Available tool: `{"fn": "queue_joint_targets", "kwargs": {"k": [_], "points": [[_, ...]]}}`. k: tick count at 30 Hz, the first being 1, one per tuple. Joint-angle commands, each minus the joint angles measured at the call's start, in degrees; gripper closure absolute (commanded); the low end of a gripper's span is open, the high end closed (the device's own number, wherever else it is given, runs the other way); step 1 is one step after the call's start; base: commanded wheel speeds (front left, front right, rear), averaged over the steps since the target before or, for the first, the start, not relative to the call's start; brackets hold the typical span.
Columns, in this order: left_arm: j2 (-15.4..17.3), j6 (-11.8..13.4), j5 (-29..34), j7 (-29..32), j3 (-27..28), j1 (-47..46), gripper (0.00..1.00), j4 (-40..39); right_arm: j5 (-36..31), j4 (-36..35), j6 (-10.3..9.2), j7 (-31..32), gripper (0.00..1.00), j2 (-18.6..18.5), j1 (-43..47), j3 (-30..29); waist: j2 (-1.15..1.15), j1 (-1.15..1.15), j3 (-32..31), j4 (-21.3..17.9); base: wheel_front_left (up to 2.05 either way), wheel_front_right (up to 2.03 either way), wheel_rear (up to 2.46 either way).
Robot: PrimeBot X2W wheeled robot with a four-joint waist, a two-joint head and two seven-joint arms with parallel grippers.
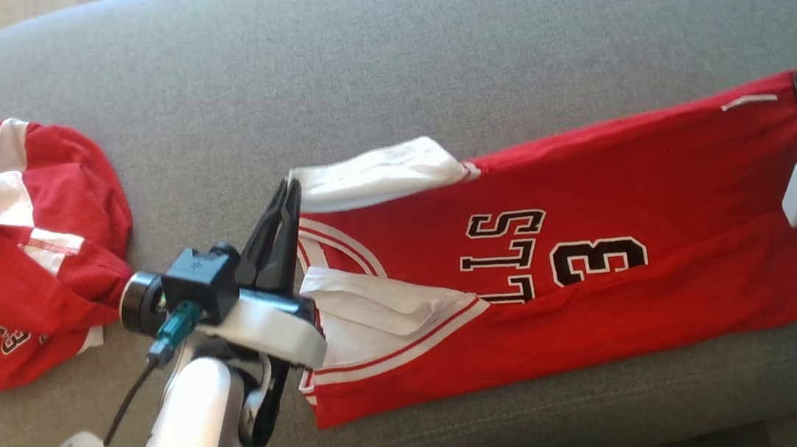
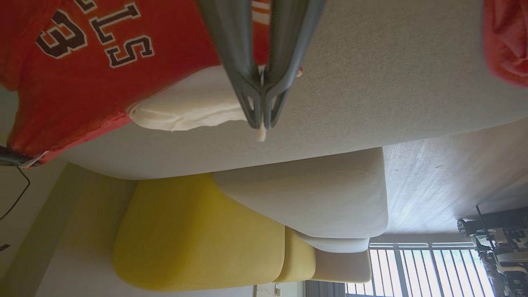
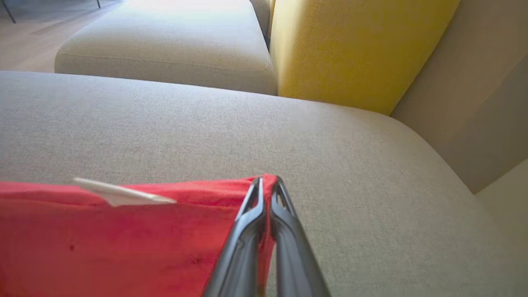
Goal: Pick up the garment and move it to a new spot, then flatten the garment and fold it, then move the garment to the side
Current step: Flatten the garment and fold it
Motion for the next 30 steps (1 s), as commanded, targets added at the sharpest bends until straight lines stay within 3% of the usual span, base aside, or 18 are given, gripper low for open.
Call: {"fn": "queue_joint_targets", "kwargs": {"k": [1, 15, 30], "points": [[1.6, -0.4, 0.1, 0.1, 1.3, -0.7, 1.0, -2.5, 0.6, -2.4, -0.02, -0.3, 1.0, -1.5, 1.2, 0.4, 0.0, 0.0, -0.7, 0.3, 0.0, 0.0, 0.0], [7.5, -2.1, -3.4, 8.8, -3.4, 11.3, 1.0, -12.3, 6.9, -10.0, -0.02, 10.3, 1.0, -3.4, 12.9, 2.5, 0.0, 0.0, -3.6, 1.0, 0.0, 0.0, 0.0], [12.1, -2.6, -6.4, 13.7, -8.0, 15.7, 1.0, -18.3, 10.9, -19.6, -0.02, 21.2, 1.0, -6.0, 20.6, 2.4, 0.0, 0.0, -4.9, 0.6, 0.0, 0.0, 0.0]]}}
